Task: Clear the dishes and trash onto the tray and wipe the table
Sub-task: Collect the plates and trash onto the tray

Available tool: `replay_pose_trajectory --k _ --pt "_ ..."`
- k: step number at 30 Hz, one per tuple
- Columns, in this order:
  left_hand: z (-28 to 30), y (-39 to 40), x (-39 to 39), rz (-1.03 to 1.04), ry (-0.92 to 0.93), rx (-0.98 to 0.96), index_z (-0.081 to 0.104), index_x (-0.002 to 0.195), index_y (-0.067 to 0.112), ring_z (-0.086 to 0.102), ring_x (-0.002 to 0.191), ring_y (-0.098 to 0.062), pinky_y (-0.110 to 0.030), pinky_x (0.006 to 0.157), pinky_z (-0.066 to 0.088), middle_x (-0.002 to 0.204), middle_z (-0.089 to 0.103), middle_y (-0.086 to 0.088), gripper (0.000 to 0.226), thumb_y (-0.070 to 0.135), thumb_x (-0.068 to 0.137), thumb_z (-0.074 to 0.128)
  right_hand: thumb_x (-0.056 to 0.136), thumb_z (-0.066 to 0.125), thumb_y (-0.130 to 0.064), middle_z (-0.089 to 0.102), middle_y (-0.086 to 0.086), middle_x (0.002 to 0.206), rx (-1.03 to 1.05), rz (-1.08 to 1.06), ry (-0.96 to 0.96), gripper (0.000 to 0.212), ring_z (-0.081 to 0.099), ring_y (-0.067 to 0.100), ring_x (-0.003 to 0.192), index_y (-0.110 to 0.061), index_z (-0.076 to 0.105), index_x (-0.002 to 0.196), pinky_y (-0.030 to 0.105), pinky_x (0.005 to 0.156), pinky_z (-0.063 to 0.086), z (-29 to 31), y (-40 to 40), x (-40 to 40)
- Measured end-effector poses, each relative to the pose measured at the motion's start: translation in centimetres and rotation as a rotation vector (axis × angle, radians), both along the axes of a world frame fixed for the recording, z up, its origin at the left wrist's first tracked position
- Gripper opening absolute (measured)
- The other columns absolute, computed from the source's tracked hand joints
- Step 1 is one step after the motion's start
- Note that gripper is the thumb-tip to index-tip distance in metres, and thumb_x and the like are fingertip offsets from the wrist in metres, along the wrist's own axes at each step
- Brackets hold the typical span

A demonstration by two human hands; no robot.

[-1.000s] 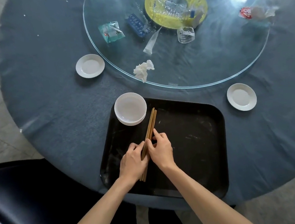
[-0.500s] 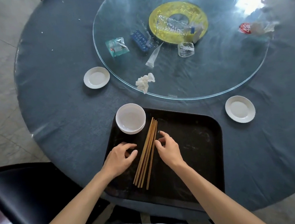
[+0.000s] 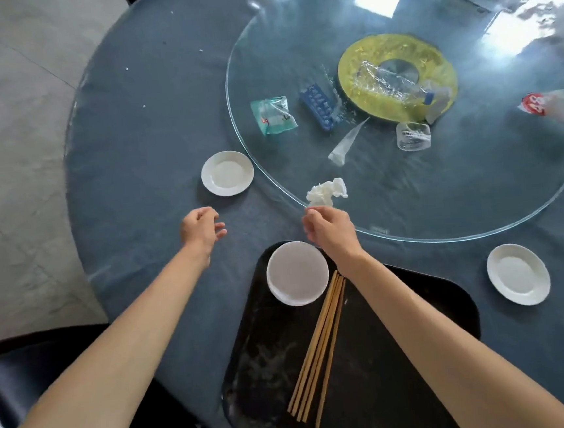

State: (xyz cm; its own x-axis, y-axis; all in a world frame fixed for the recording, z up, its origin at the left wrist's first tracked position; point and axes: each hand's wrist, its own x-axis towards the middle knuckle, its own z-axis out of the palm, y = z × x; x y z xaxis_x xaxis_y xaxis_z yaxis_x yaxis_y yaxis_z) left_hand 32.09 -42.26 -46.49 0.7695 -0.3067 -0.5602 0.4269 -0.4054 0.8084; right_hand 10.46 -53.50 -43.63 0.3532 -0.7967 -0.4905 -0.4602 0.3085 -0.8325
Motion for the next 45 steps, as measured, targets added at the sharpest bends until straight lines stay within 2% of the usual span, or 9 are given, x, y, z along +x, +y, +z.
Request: replay_pose_trajectory --k 3,7,11,15,18,22,32,38,45 --pt "-1.4 -2.0 2.8 0.033 0.044 0.021 0.059 0.121 0.004 0.057 0.069 -0.013 -0.023 0.058 0.055 0.101 0.059 -0.007 0.026 0.011 0.096 0.055 0.089 0.051 -0.014 0.053 0.001 0.066 0.079 0.129 0.058 0.026 0.047 0.018 0.067 0.009 0.063 0.081 0.036 0.068 0.042 -1.7 -1.0 5.1" --pt "-2.9 -4.1 5.9 0.018 0.04 0.024 0.054 0.136 0.006 0.059 0.073 -0.01 -0.023 0.068 0.058 0.102 0.062 -0.003 0.042 0.014 0.096 0.06 0.084 0.049 -0.004 0.044 -0.007 0.052 0.192 0.116 0.125 0.038 0.044 0.021 0.062 -0.013 0.052 0.048 0.035 0.063 0.037 -4.1 -1.7 10.7" --pt "-4.1 -5.1 7.7 0.006 0.014 0.041 0.066 0.122 0.007 0.06 0.066 -0.011 -0.023 0.063 0.06 0.088 0.067 0.0 0.032 0.014 0.092 0.068 0.096 0.06 0.001 0.064 0.01 0.079 0.33 -0.231 -0.053 0.011 0.062 0.02 0.07 0.002 0.069 0.089 0.023 0.063 0.06 -6.1 -2.0 15.1" --pt "-4.6 -5.2 8.2 0.037 0.029 0.048 0.071 0.111 0.007 0.064 0.065 -0.011 -0.021 0.062 0.058 0.081 0.068 0.001 0.023 0.006 0.088 0.071 0.095 0.072 -0.007 0.072 0.011 0.093 0.31 -0.37 -0.096 0.012 0.071 0.017 0.076 -0.001 0.073 0.104 0.016 0.056 0.057 -6.5 -1.9 17.8" --pt "-3.9 -4.5 8.3 0.026 0.091 -0.003 0.073 0.11 0.01 0.064 0.066 -0.01 -0.019 0.063 0.058 0.078 0.069 0.0 0.022 0.002 0.089 0.07 0.092 0.075 -0.004 0.07 0.005 0.083 0.328 -0.425 -0.067 0.002 0.069 0.01 0.06 -0.004 0.074 0.091 0.015 0.057 0.057 -6.1 -1.7 18.3" --pt "-1.6 -3.1 7.9 0.015 0.105 -0.107 0.077 0.1 0.02 0.066 0.064 -0.006 -0.02 0.067 0.059 0.072 0.073 0.007 0.021 0.004 0.088 0.071 0.089 0.076 -0.004 0.074 0.004 0.082 0.317 -0.38 -0.125 0.017 0.071 0.007 0.059 -0.013 0.073 0.075 0.016 0.064 0.059 -4.4 -1.5 17.1" --pt "6.8 -9.5 -1.6 -0.308 -0.024 -0.323 0.078 0.095 0.02 0.067 0.065 -0.009 -0.022 0.066 0.058 0.076 0.076 0.003 0.02 0.003 0.087 0.072 0.09 0.076 -0.003 0.074 0.005 0.077 0.2 -0.548 -0.321 0.017 0.072 0.014 0.071 -0.012 0.074 0.076 0.019 0.069 0.059 3.6 -5.2 4.9" --pt "7.5 -13.7 -13.0 -0.536 -0.003 -0.326 0.067 0.113 0.008 0.072 0.073 -0.019 -0.035 0.077 0.063 0.093 0.07 -0.019 0.025 0.001 0.089 0.07 0.089 0.079 -0.003 0.075 0.01 0.088 0.108 -0.648 -0.362 0.008 0.075 0.018 0.081 -0.009 0.073 0.086 0.02 0.069 0.06 6.0 -7.3 -8.8" --pt "6.4 -17.0 -28.9 -0.619 0.102 -0.274 0.067 0.121 0.016 0.074 0.08 -0.021 -0.026 0.069 0.06 0.087 0.073 -0.013 0.039 0.001 0.087 0.074 0.09 0.079 -0.006 0.075 0.005 0.087 0.044 -0.76 -0.247 0.007 0.075 0.012 0.077 -0.007 0.073 0.093 0.02 0.072 0.059 4.6 -8.8 -24.9"
